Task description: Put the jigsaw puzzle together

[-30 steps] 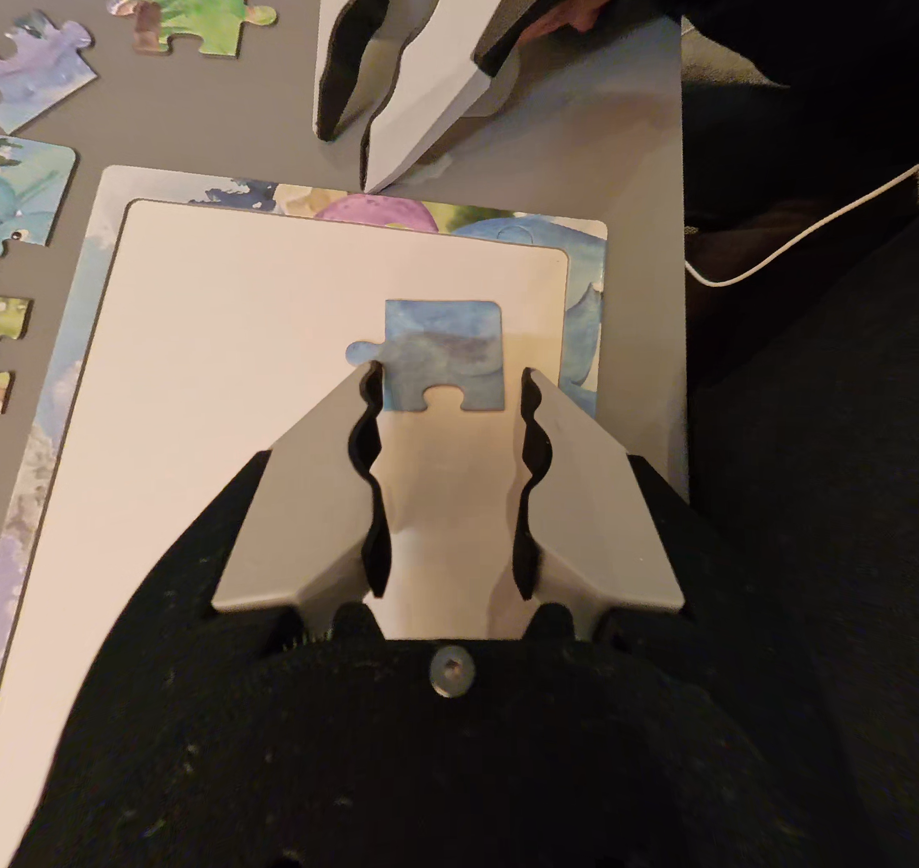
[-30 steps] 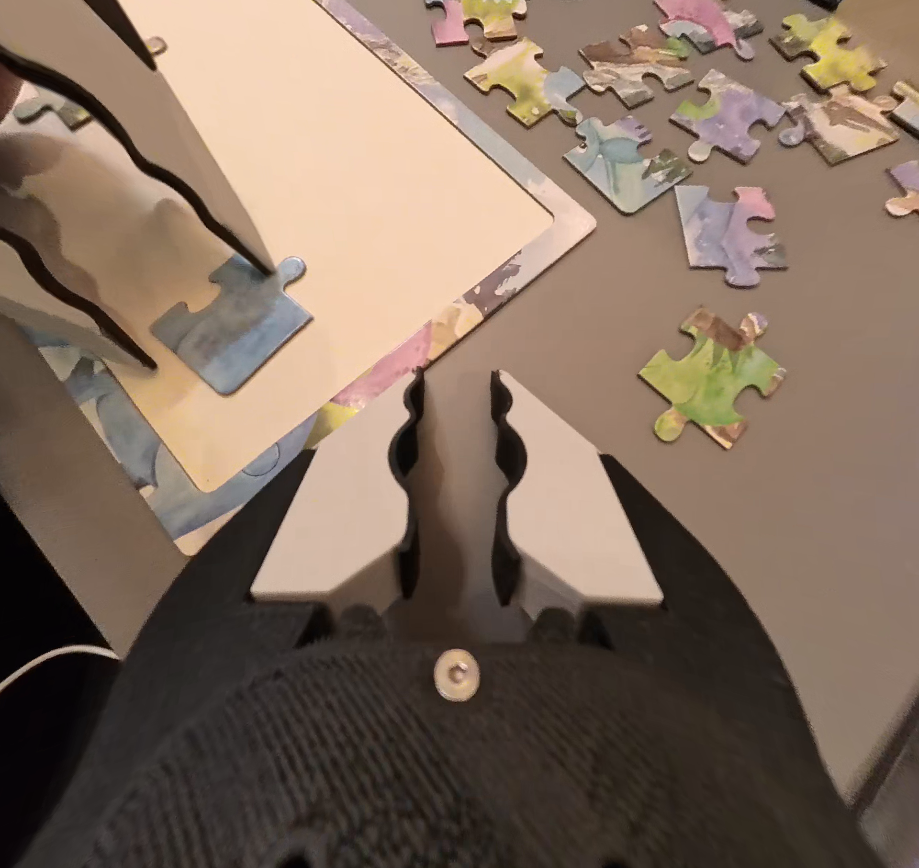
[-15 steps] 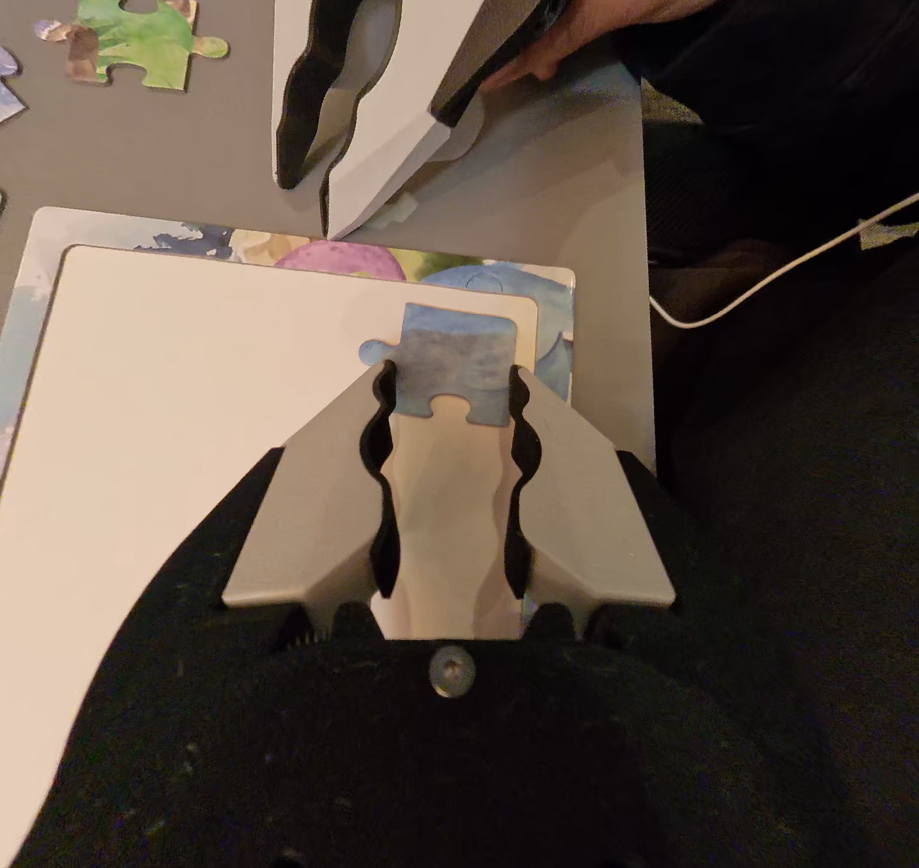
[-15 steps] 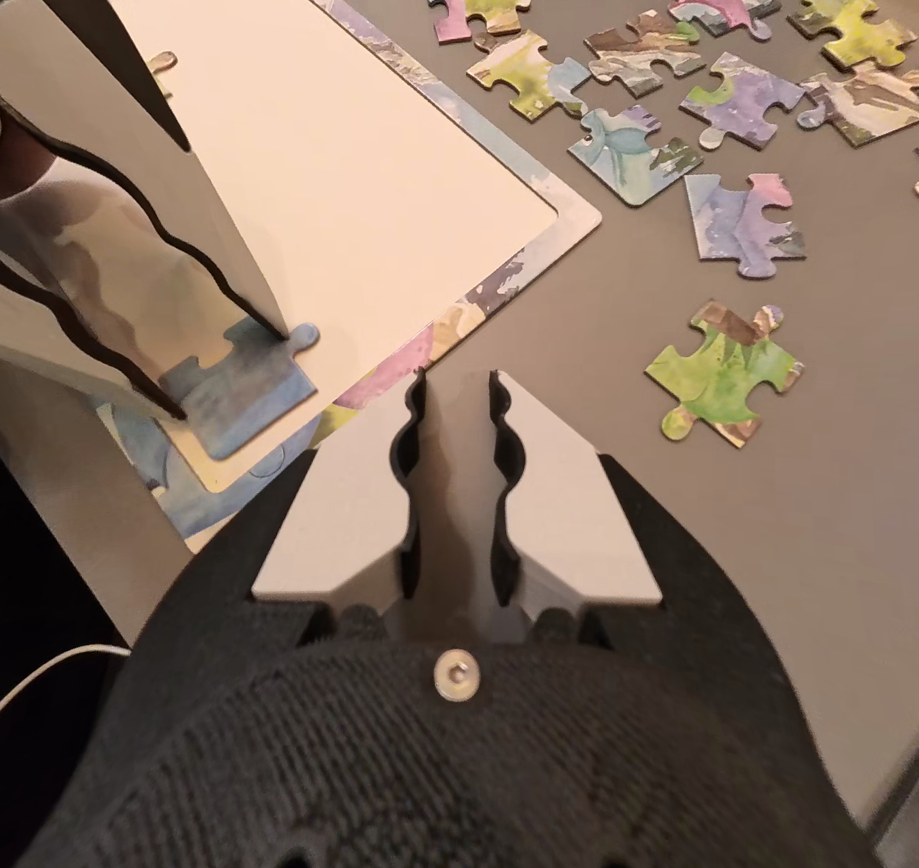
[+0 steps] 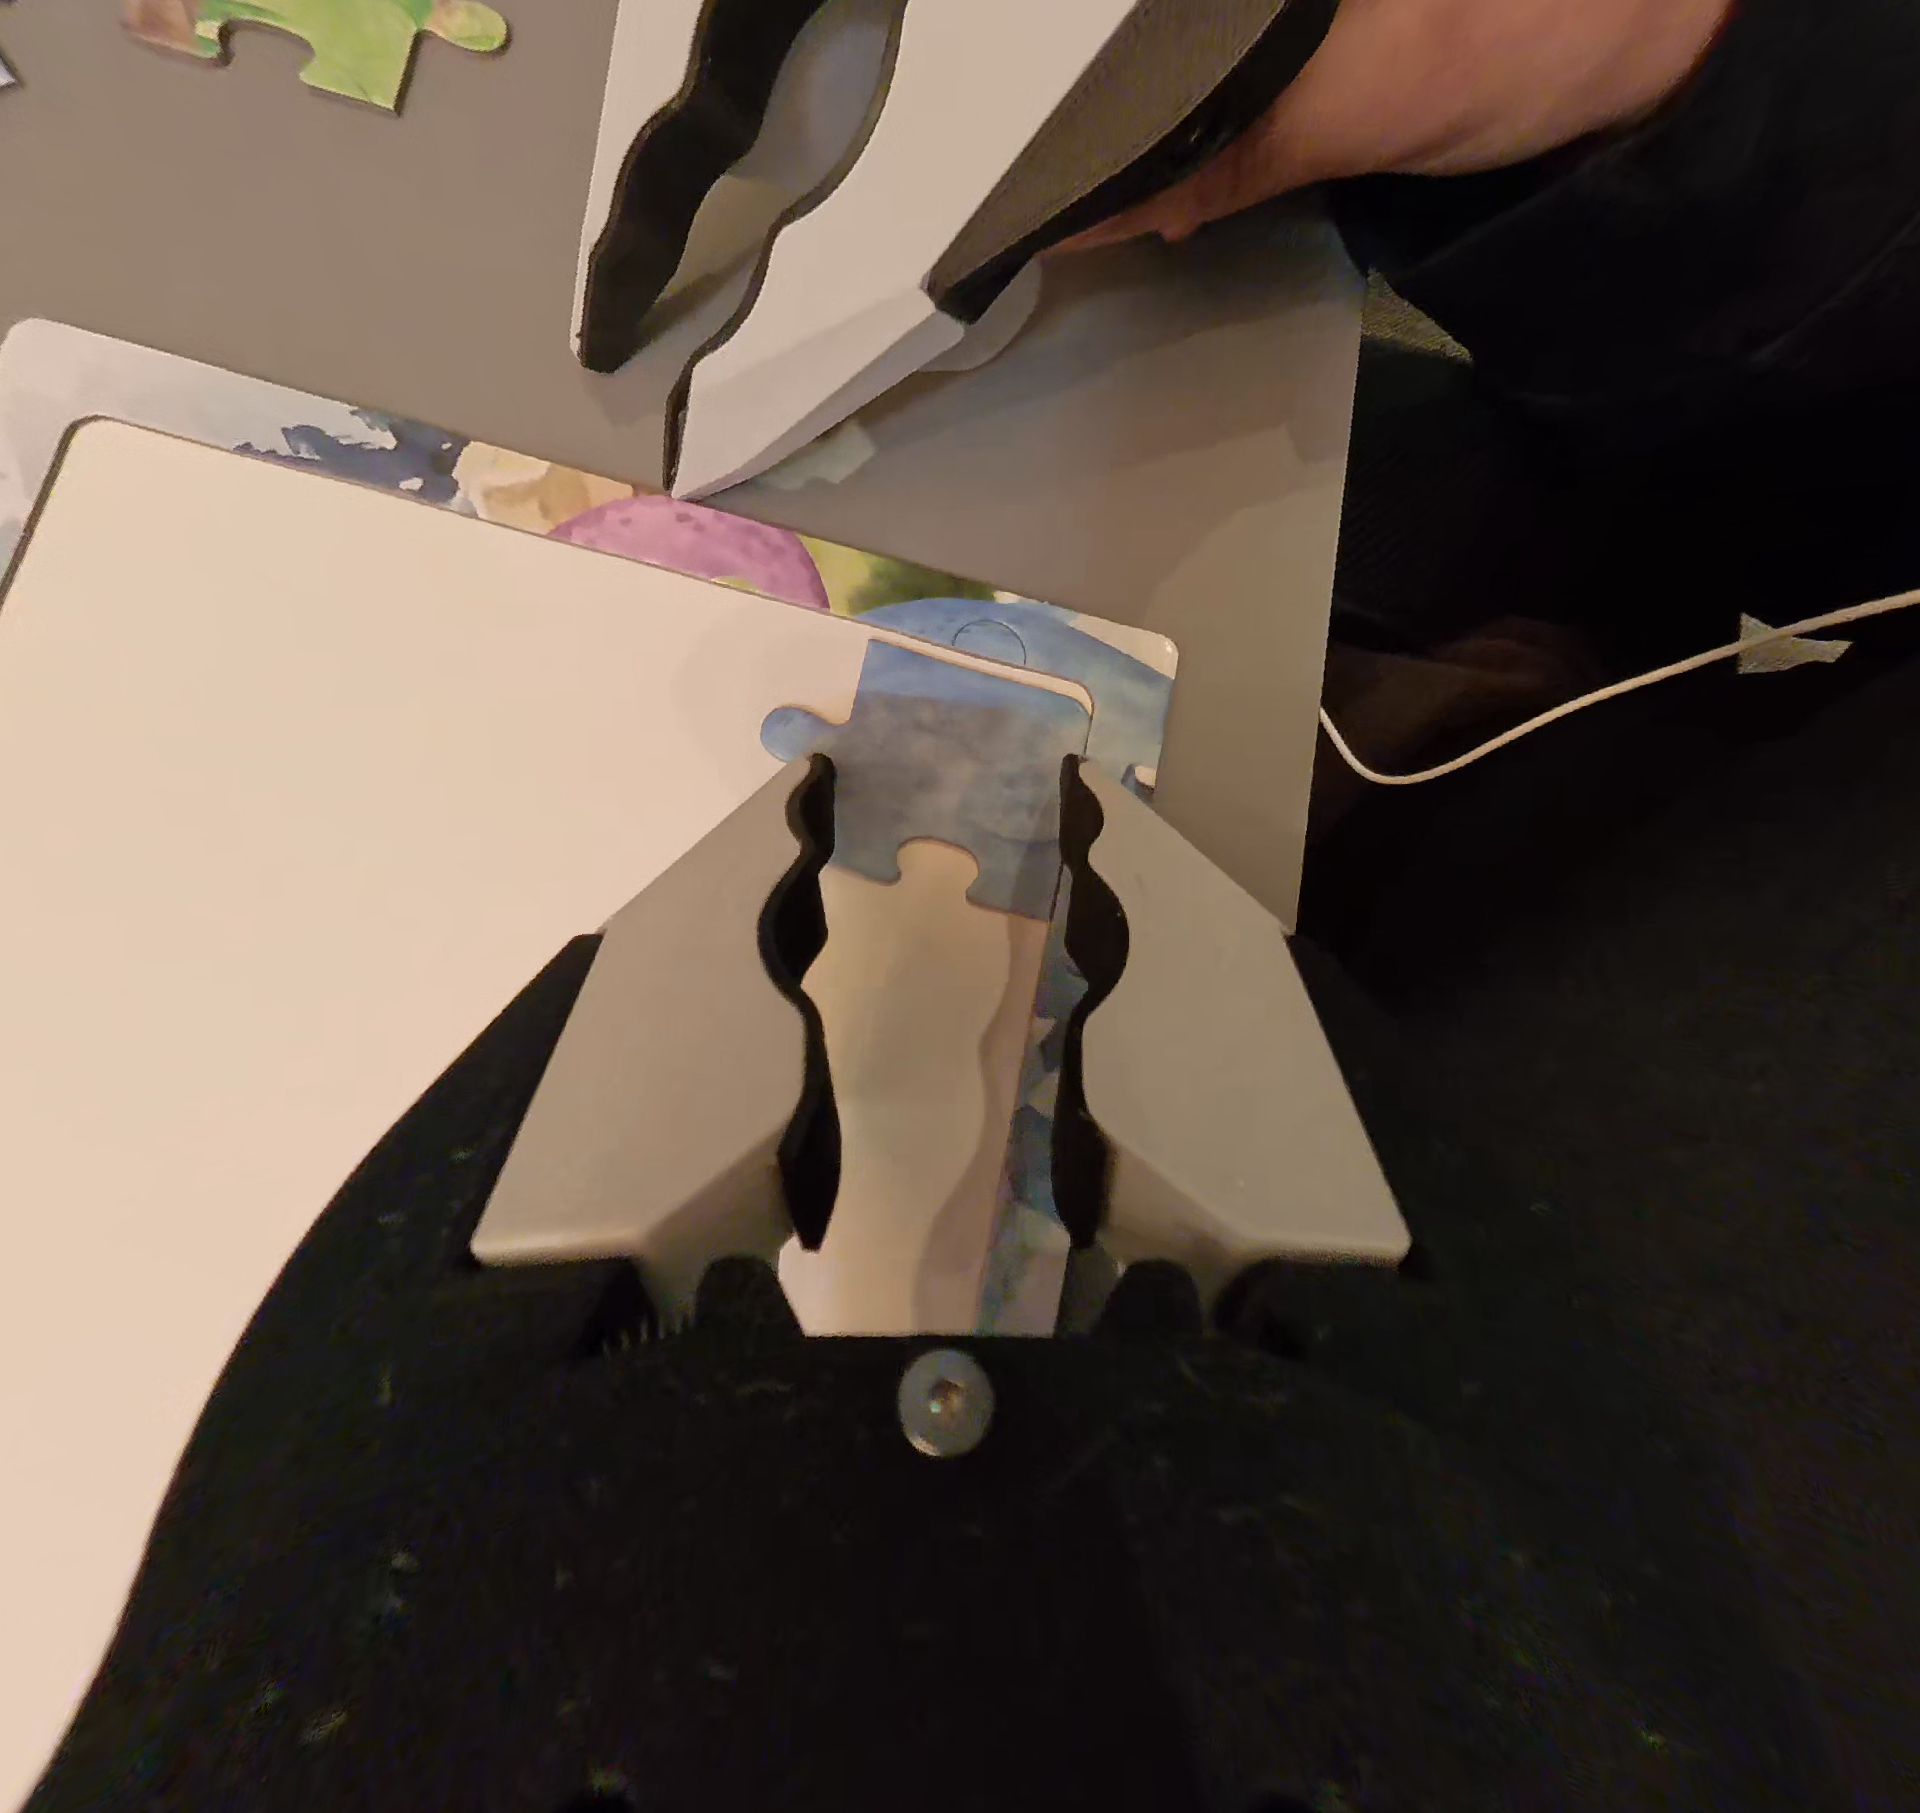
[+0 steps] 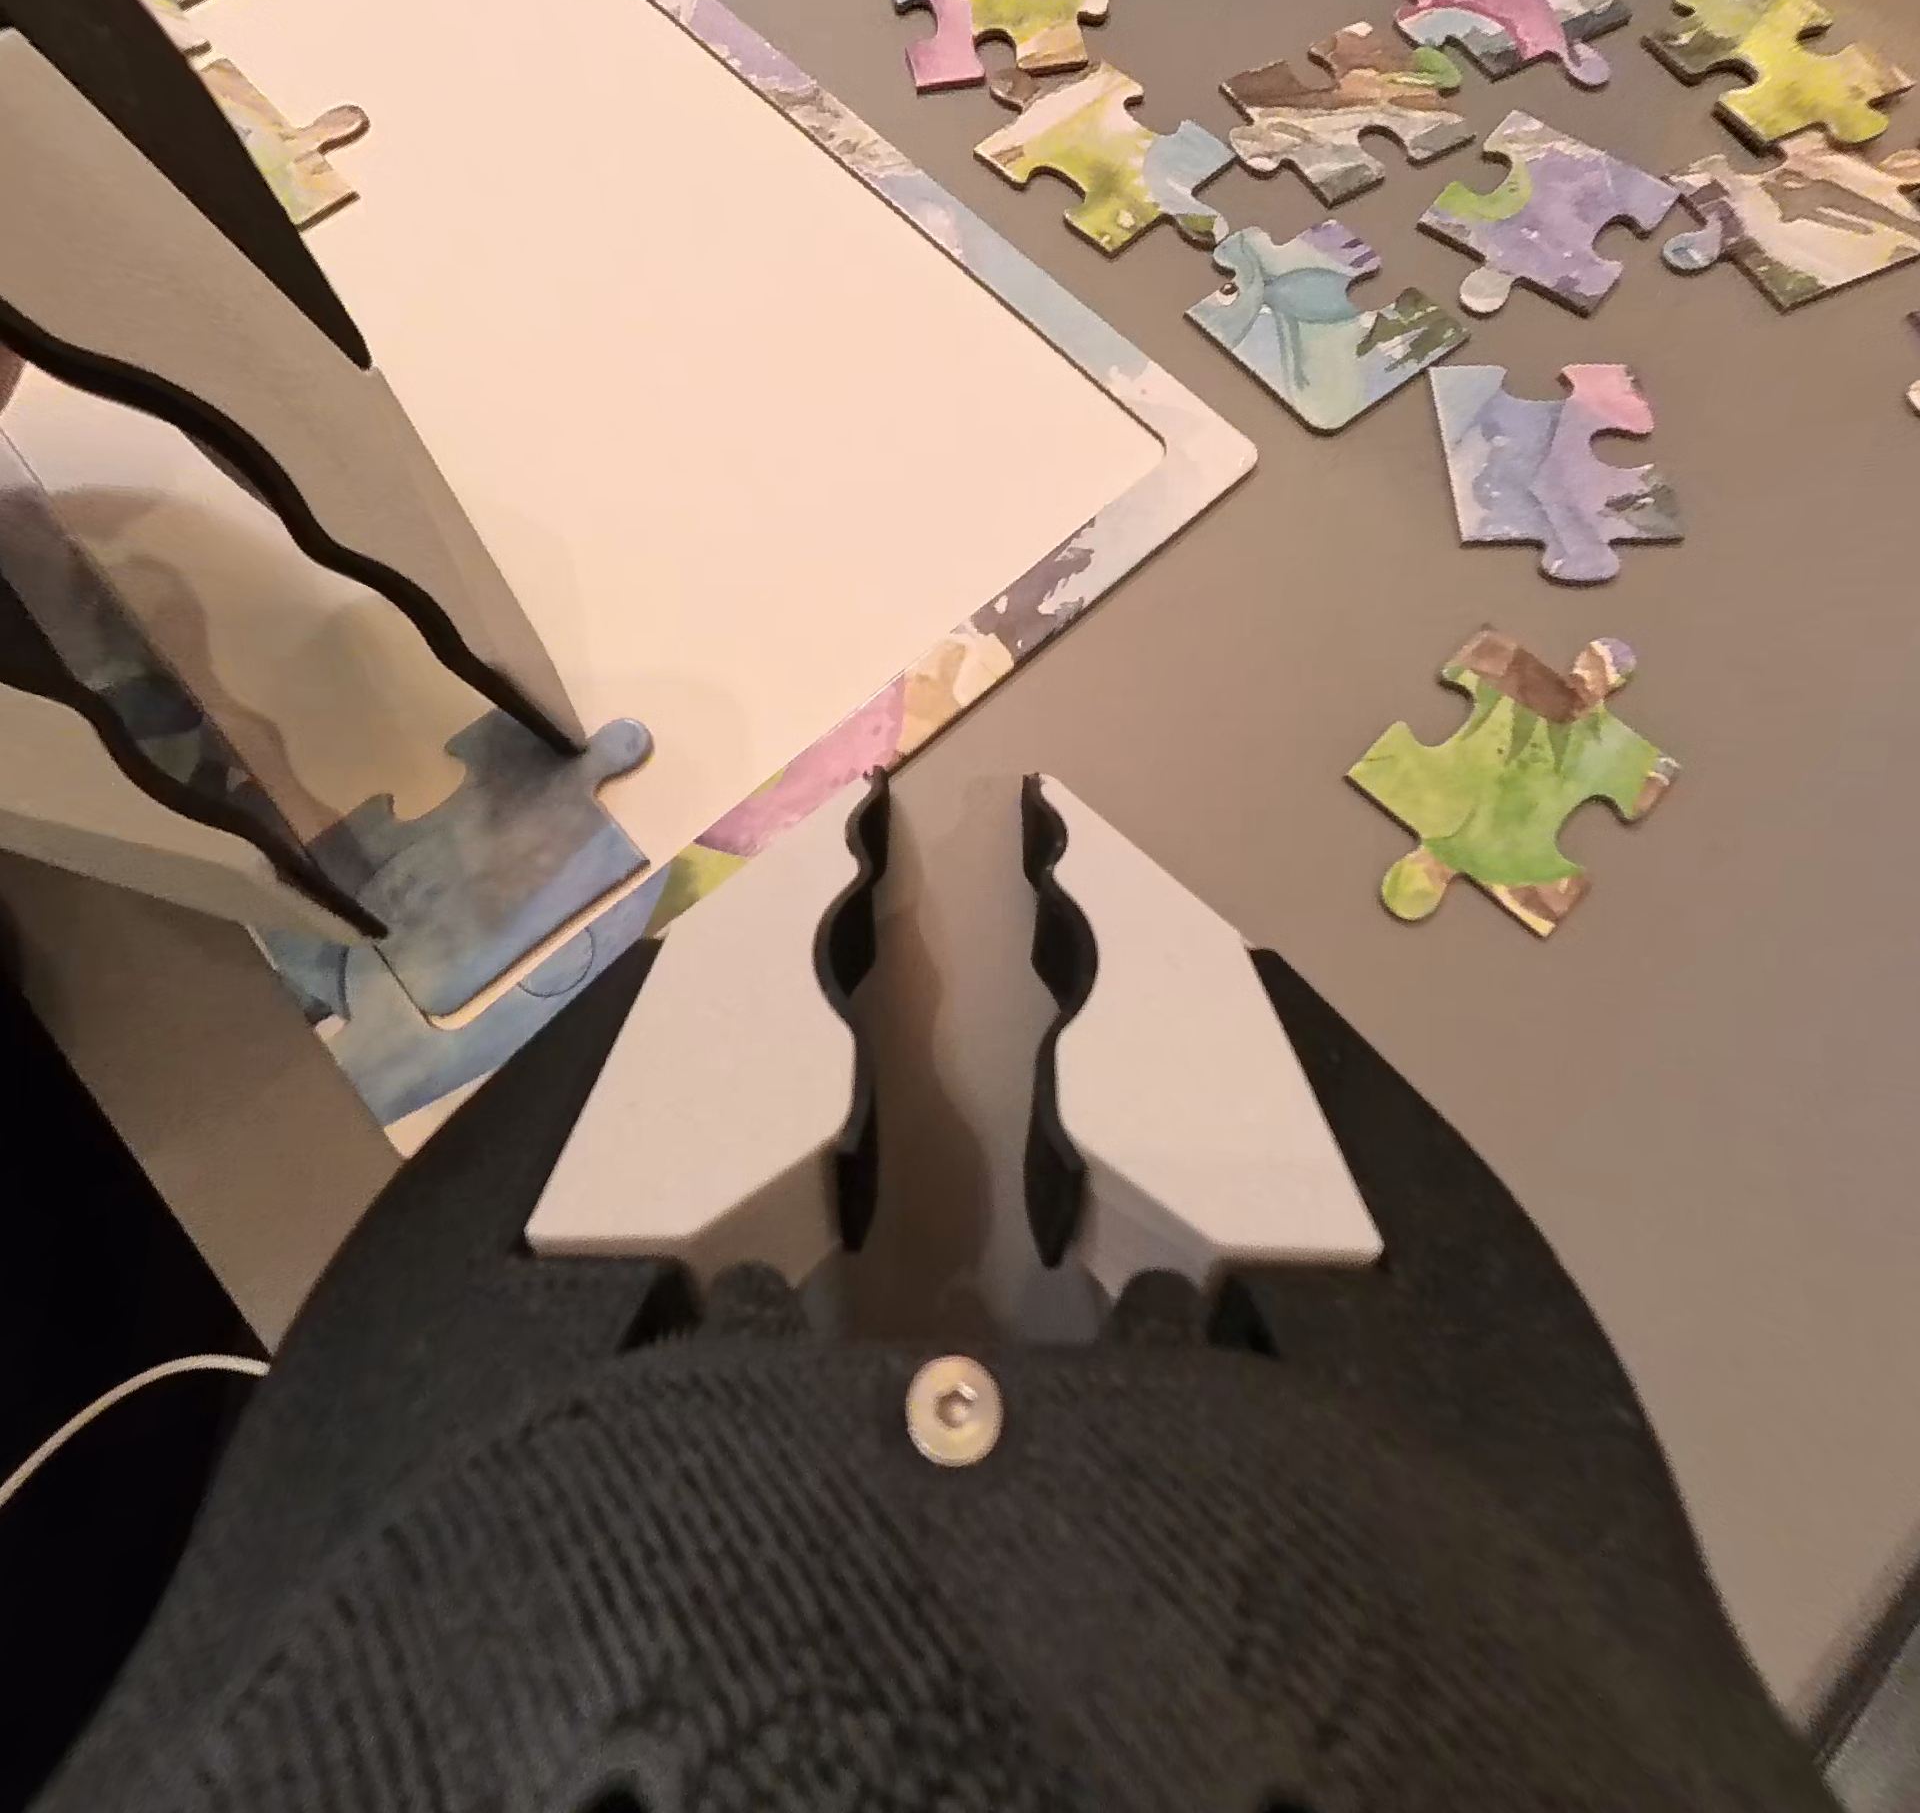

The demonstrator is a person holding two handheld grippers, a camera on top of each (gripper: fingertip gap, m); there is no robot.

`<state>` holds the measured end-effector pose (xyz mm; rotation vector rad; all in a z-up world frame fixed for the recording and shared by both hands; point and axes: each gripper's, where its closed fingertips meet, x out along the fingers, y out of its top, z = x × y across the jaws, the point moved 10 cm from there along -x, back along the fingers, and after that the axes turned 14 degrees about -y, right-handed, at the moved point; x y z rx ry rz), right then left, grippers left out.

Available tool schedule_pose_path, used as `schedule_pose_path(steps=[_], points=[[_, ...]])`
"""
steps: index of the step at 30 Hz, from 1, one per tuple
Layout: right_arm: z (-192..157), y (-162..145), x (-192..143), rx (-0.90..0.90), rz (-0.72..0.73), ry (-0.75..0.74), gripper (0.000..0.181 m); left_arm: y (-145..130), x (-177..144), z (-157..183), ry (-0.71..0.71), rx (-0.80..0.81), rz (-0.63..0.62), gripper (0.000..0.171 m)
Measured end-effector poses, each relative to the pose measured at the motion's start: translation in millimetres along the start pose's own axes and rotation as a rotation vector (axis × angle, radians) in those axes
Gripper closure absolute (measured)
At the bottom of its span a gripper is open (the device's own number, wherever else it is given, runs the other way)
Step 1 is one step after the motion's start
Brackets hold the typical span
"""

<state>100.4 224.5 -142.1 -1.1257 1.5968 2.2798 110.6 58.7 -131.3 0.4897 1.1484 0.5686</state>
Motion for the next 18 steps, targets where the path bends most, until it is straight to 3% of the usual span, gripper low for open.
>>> schedule_pose_path(steps=[14, 18], points=[[-0.2, -0.1, 0.3, -0.004, 0.001, -0.004, 0.157, -0.1, 1.0, -4.8, 0.012, -0.041, 0.06, 0.139], [-0.2, -0.2, 0.2, -0.004, 0.002, -0.004, 0.157, -1.5, -1.2, -4.4, 0.001, -0.015, 0.07, 0.13]])
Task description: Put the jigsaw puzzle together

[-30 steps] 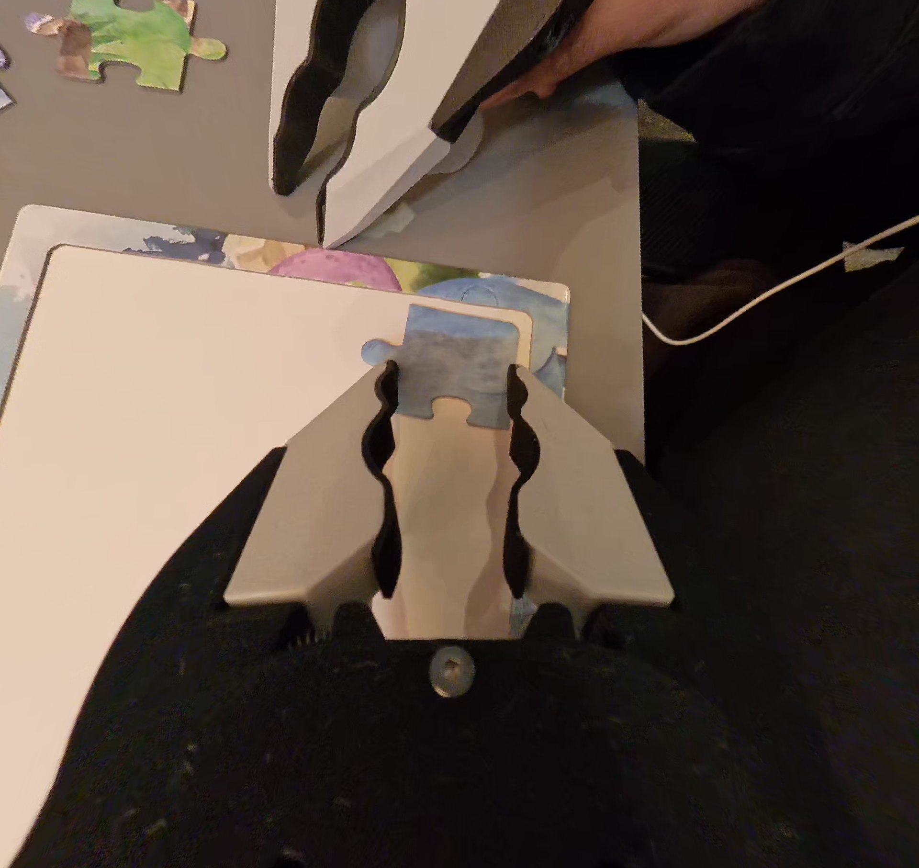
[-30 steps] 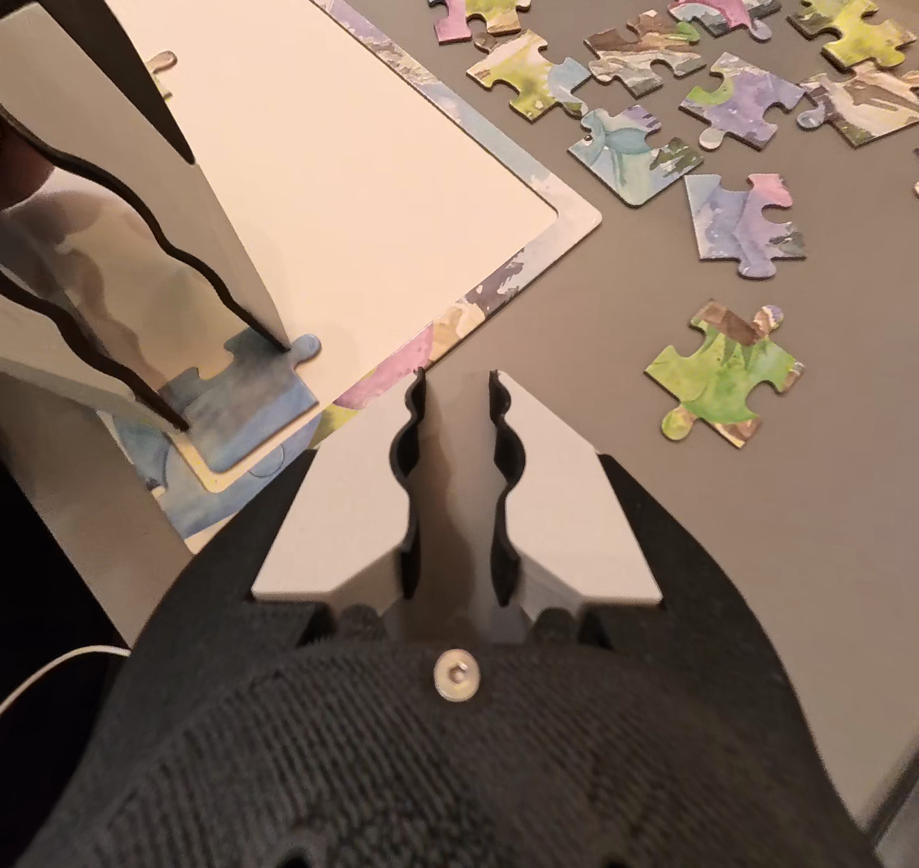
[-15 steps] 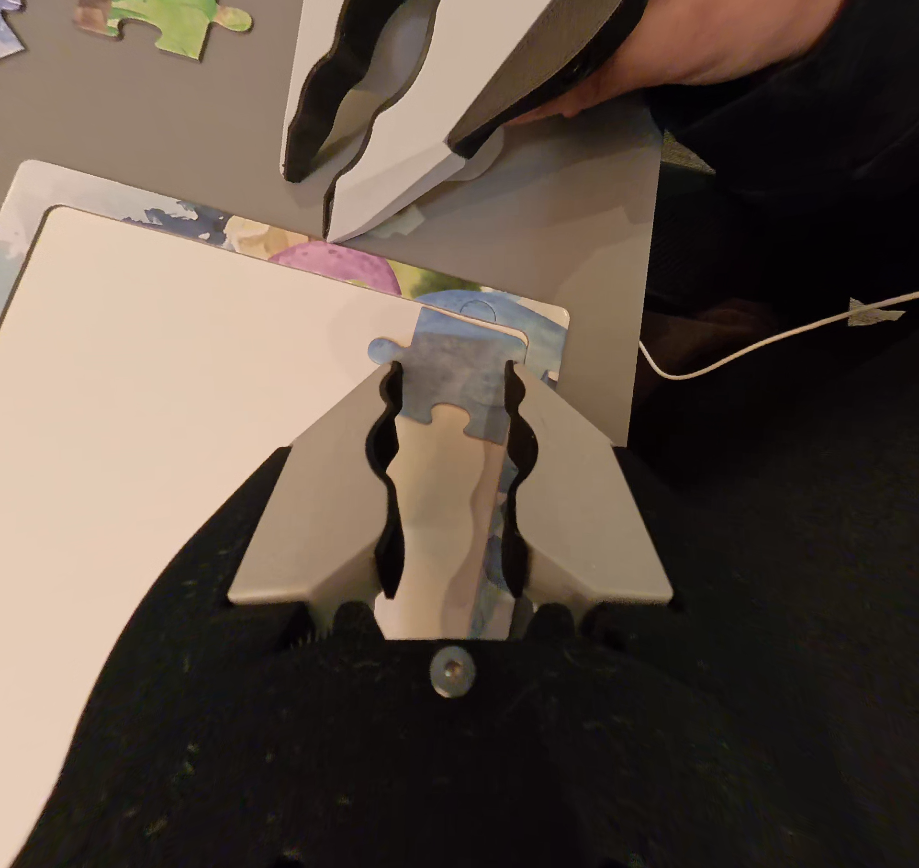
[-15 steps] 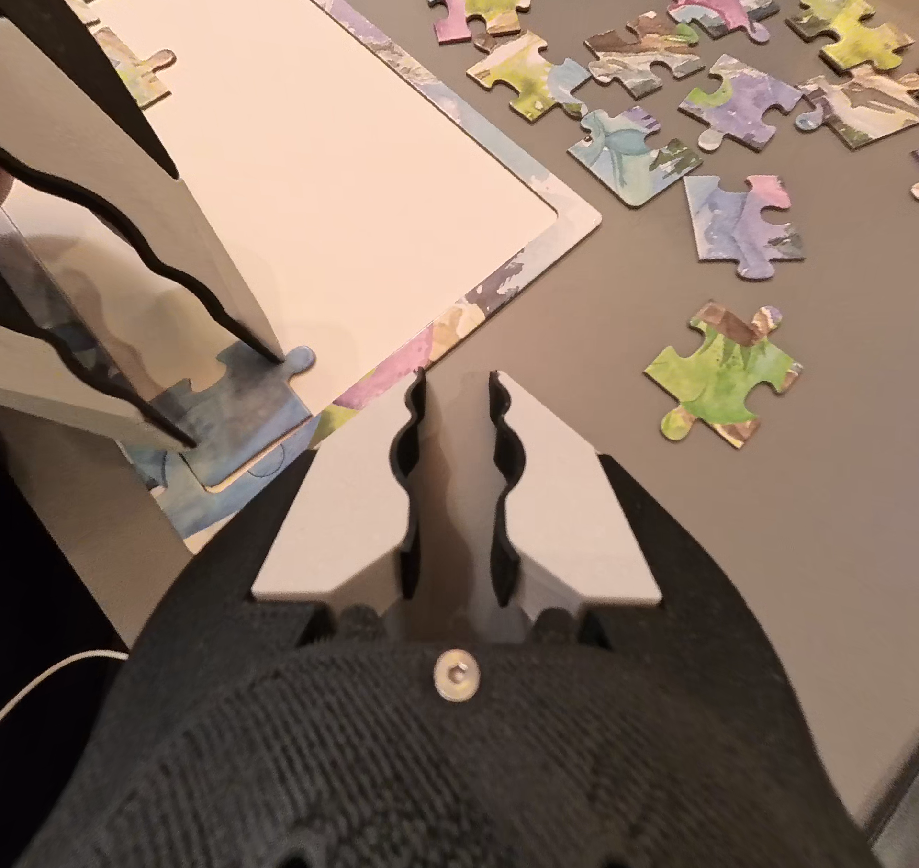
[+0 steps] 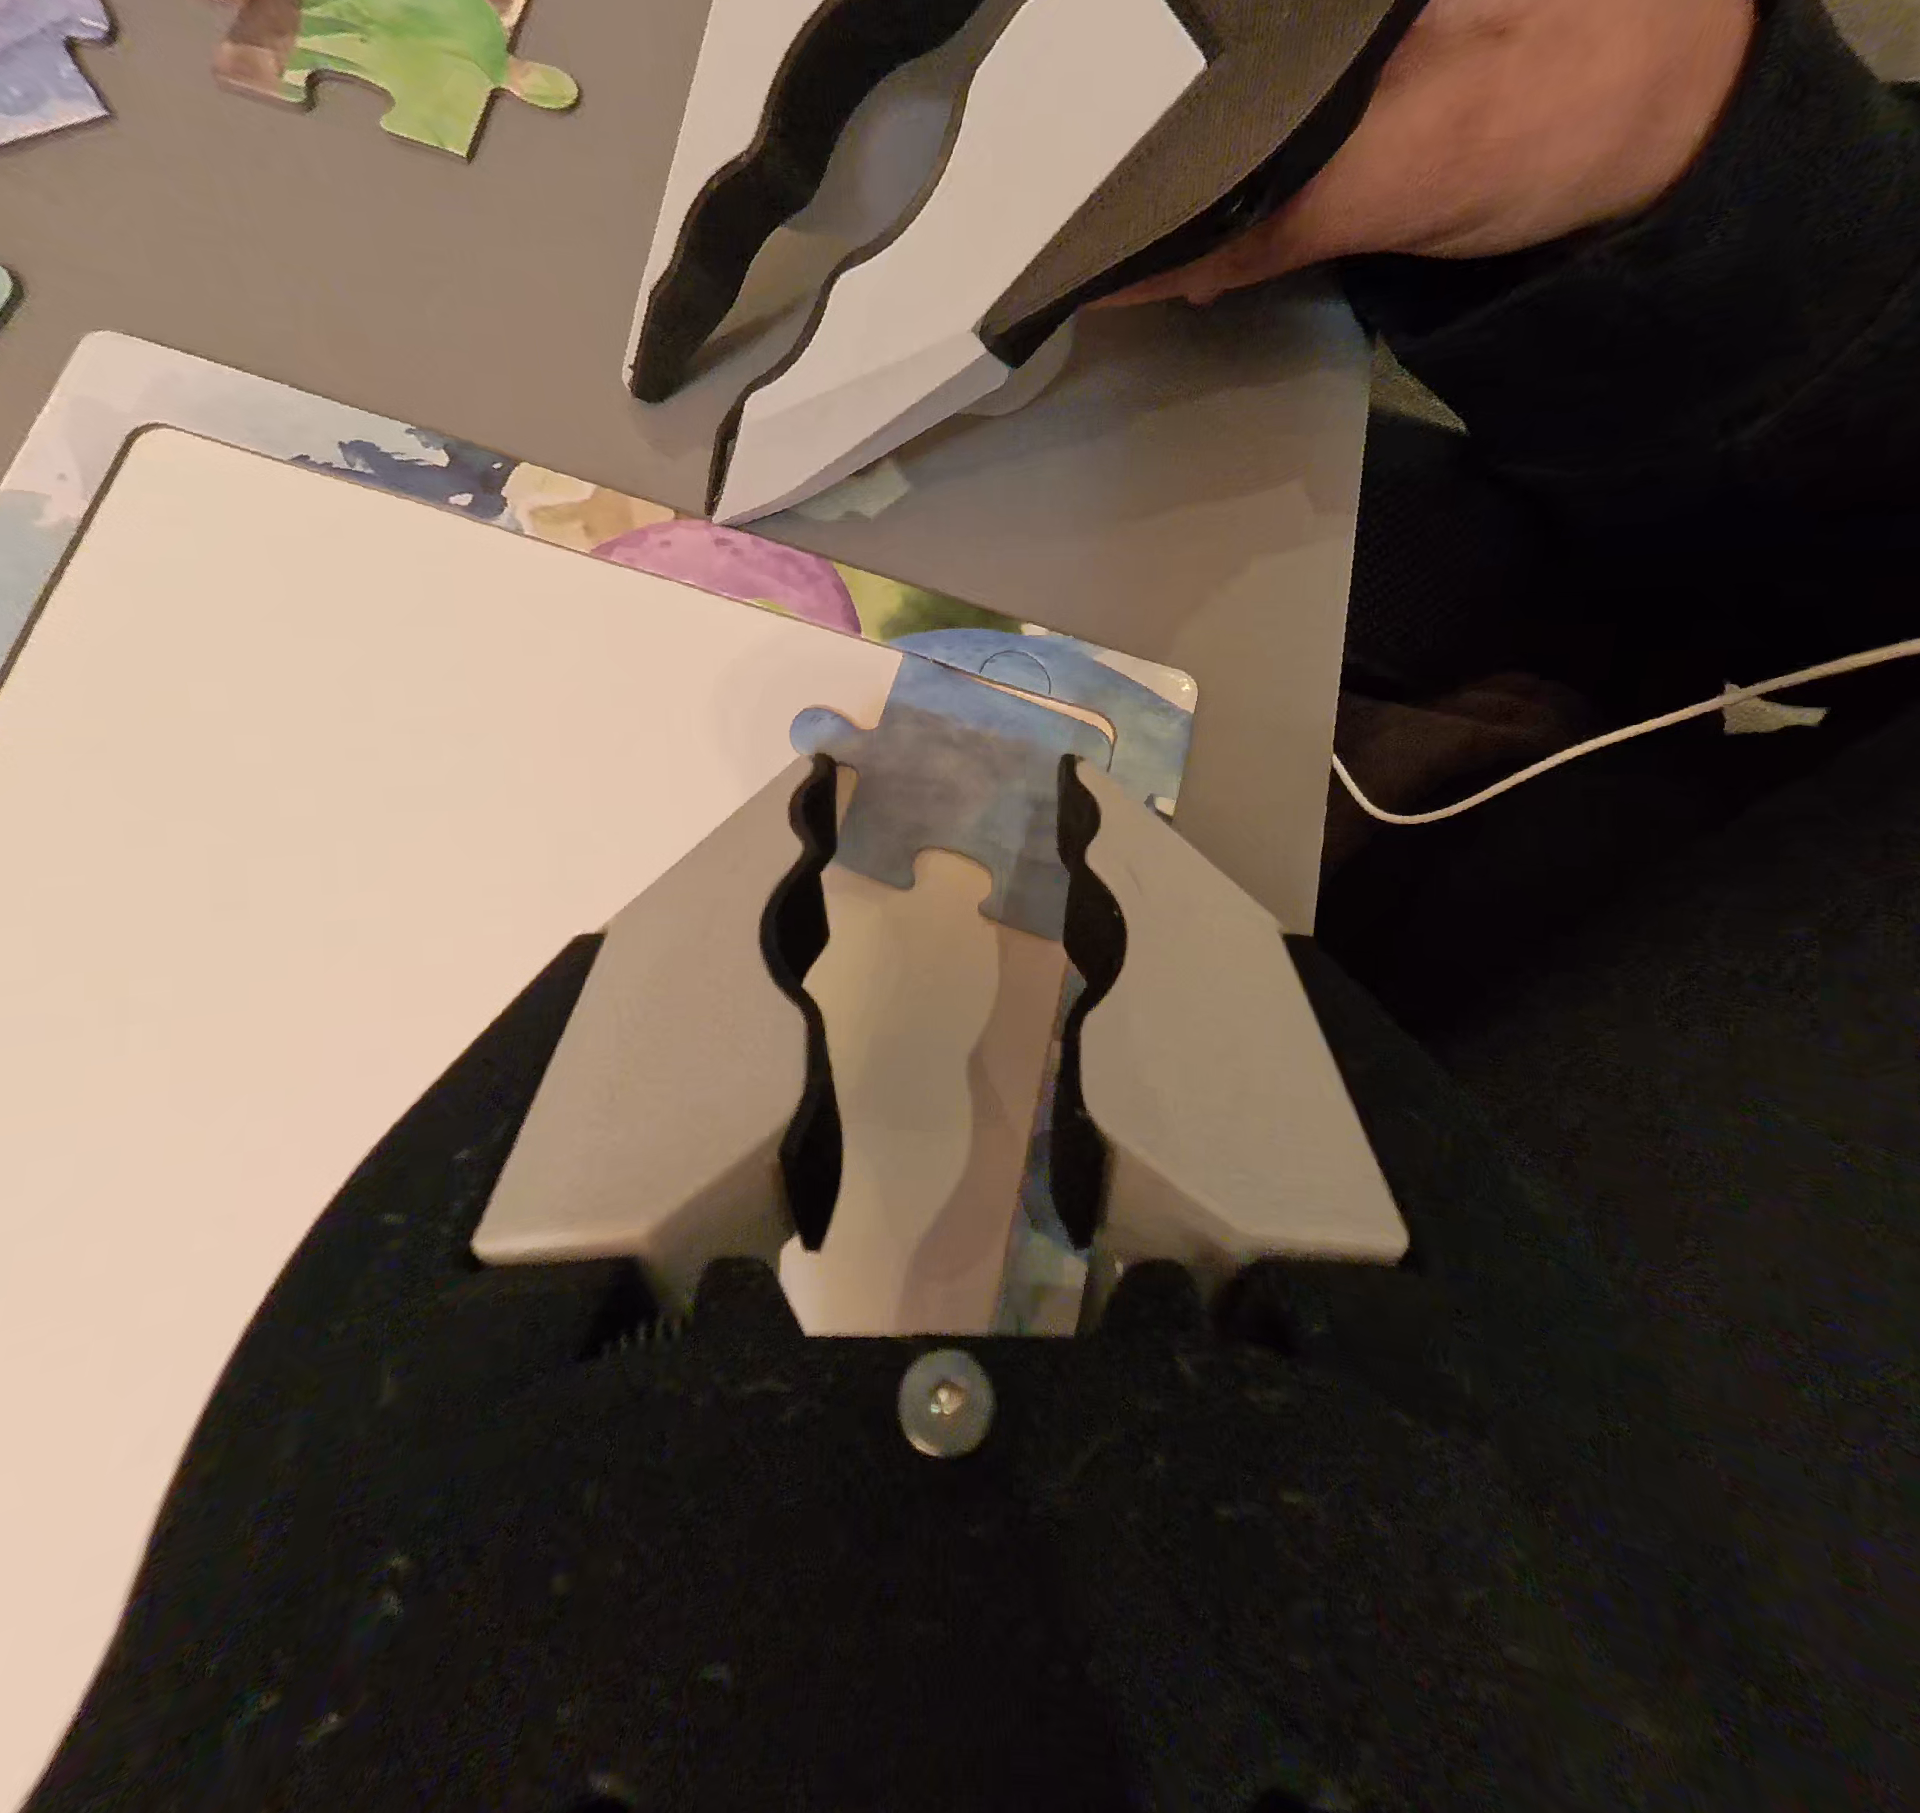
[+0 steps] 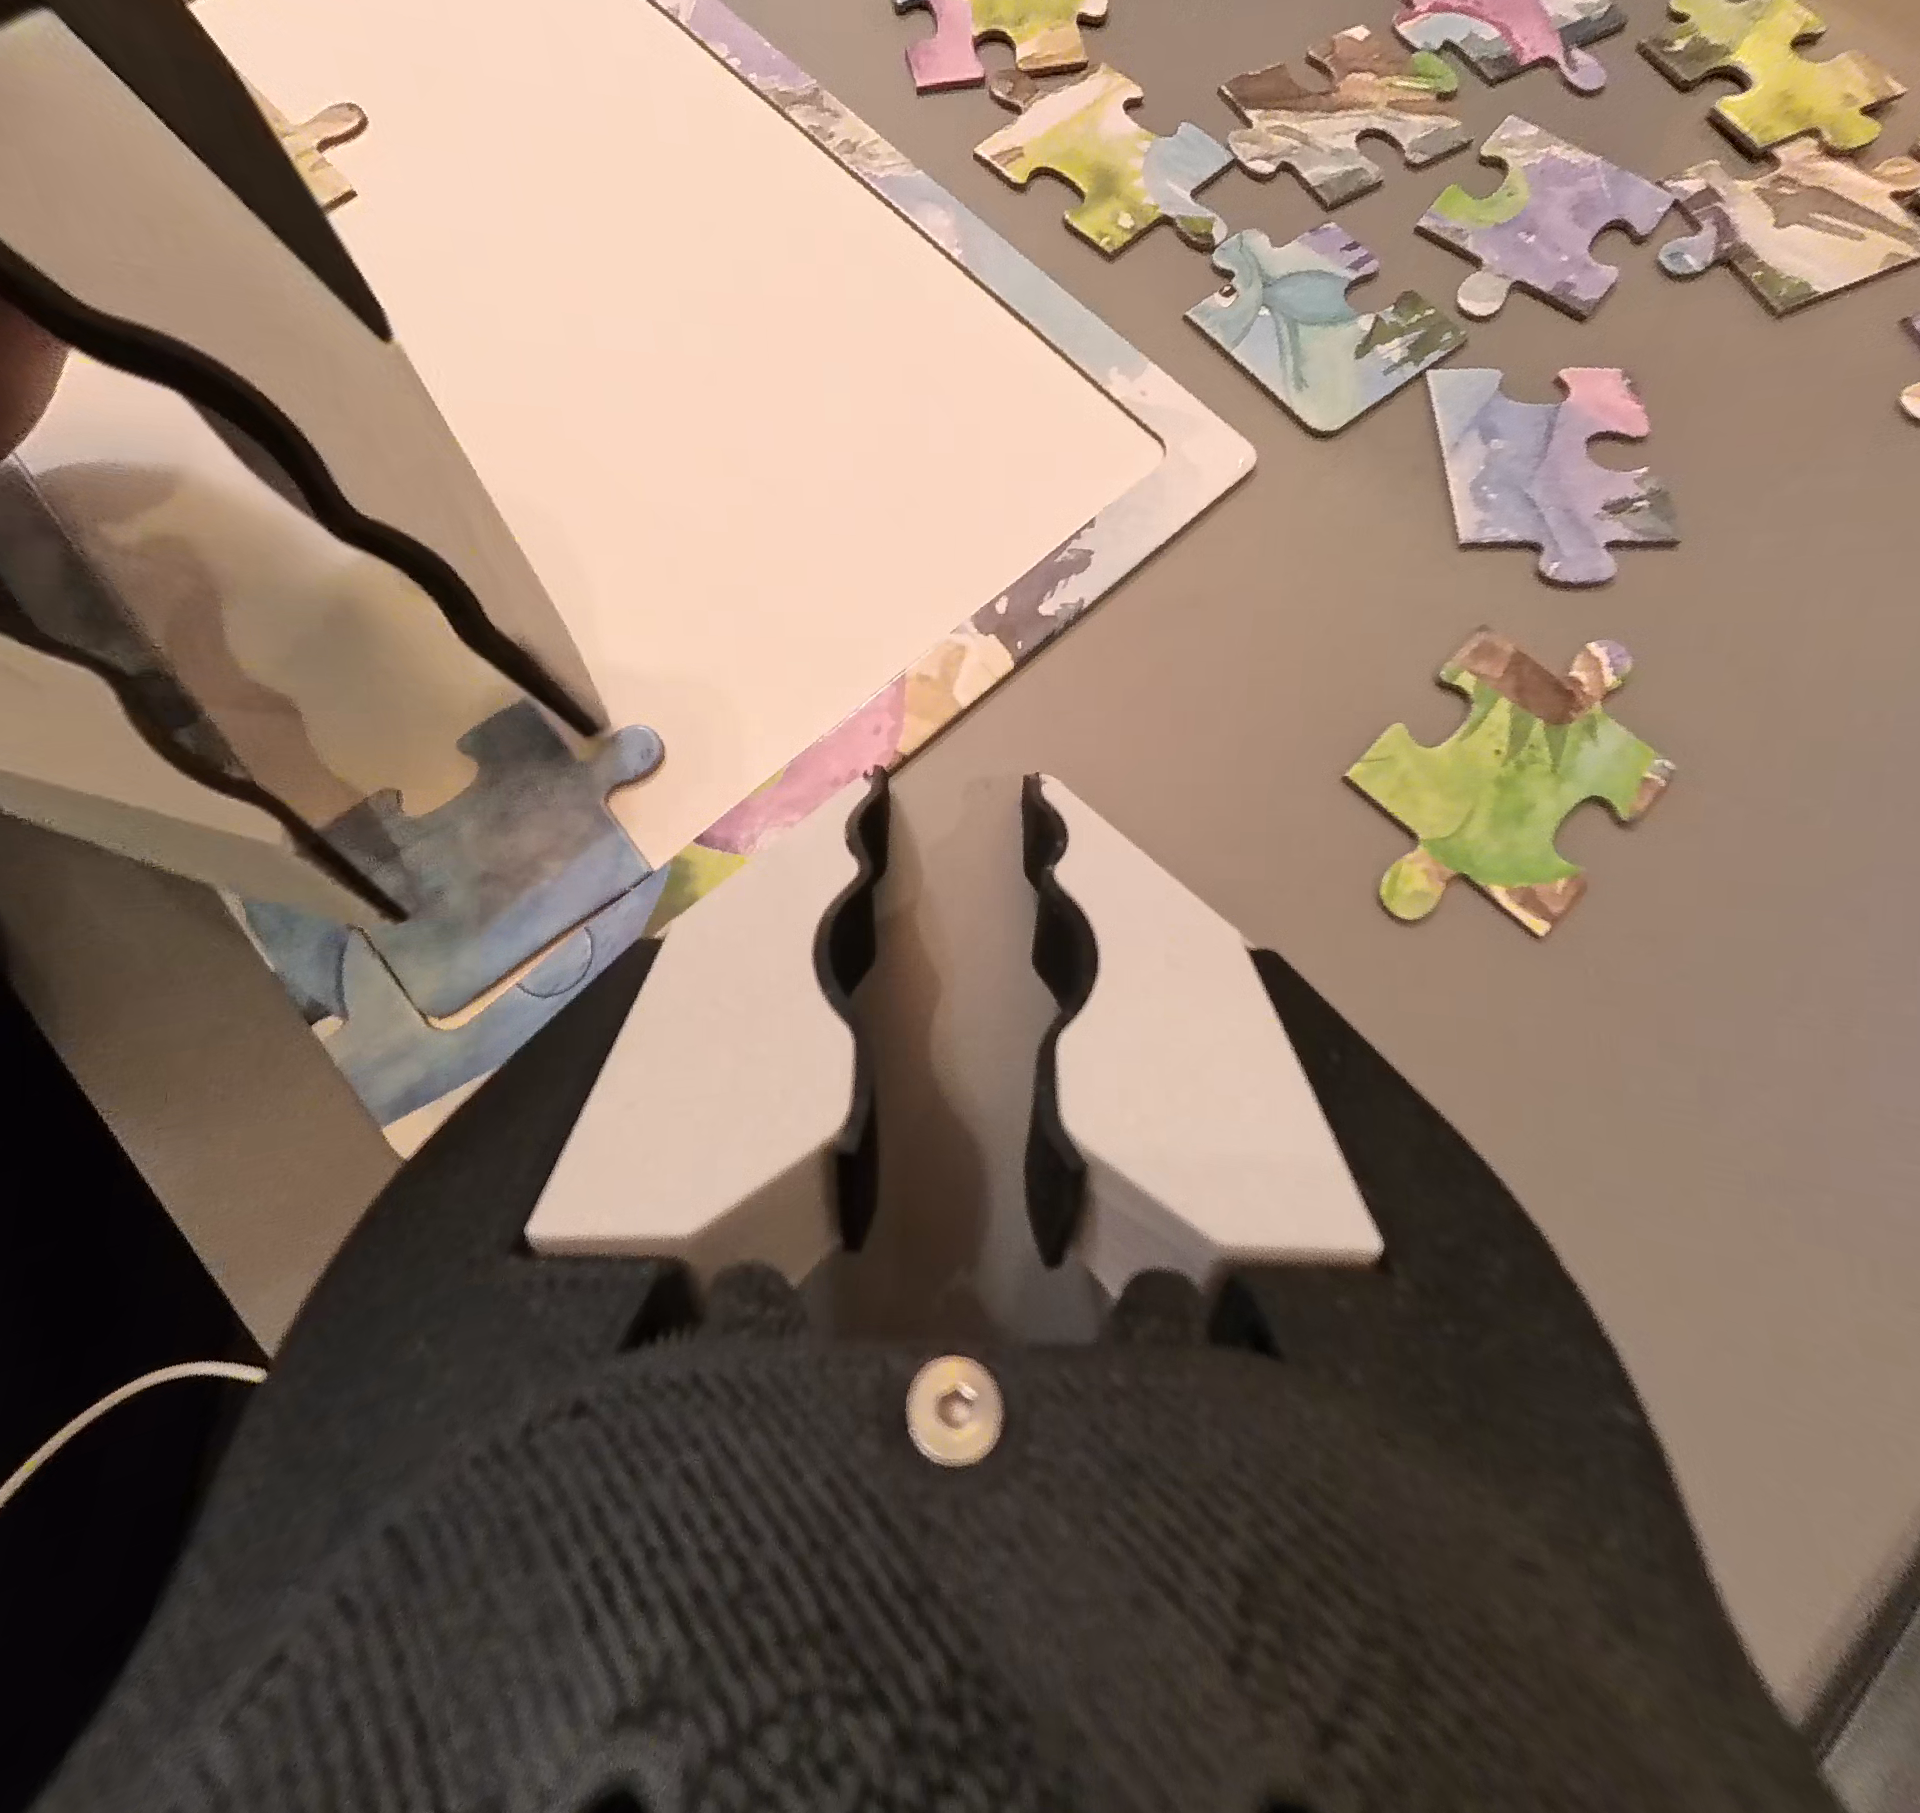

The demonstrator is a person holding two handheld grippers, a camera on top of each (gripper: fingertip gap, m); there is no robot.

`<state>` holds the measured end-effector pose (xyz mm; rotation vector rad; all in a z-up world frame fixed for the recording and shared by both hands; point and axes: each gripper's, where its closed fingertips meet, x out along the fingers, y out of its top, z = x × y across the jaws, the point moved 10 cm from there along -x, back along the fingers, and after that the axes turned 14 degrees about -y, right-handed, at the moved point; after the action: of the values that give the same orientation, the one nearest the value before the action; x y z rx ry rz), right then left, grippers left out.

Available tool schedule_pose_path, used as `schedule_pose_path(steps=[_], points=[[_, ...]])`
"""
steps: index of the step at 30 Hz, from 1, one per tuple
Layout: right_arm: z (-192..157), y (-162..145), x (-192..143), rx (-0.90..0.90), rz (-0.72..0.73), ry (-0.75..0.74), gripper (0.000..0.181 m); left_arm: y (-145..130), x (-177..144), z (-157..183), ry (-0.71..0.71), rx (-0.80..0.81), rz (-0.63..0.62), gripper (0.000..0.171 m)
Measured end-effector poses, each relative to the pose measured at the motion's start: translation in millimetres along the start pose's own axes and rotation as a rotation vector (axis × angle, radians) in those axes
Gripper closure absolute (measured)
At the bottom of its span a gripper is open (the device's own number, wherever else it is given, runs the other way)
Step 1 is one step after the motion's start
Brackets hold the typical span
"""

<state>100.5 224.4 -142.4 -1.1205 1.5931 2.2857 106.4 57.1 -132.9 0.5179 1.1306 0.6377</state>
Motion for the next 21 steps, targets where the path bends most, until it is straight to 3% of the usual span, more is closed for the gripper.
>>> schedule_pose_path(steps=[7, 21], points=[[0.3, -0.1, 0.2, 0.003, -0.001, 0.004, 0.157, -6.5, -2.6, 4.4, 0.043, 0.074, -0.052, 0.12], [-0.3, -0.1, 0.0, -0.005, 0.002, -0.003, 0.157, -7.4, 0.3, 6.8, 0.085, 0.081, -0.049, 0.133]])
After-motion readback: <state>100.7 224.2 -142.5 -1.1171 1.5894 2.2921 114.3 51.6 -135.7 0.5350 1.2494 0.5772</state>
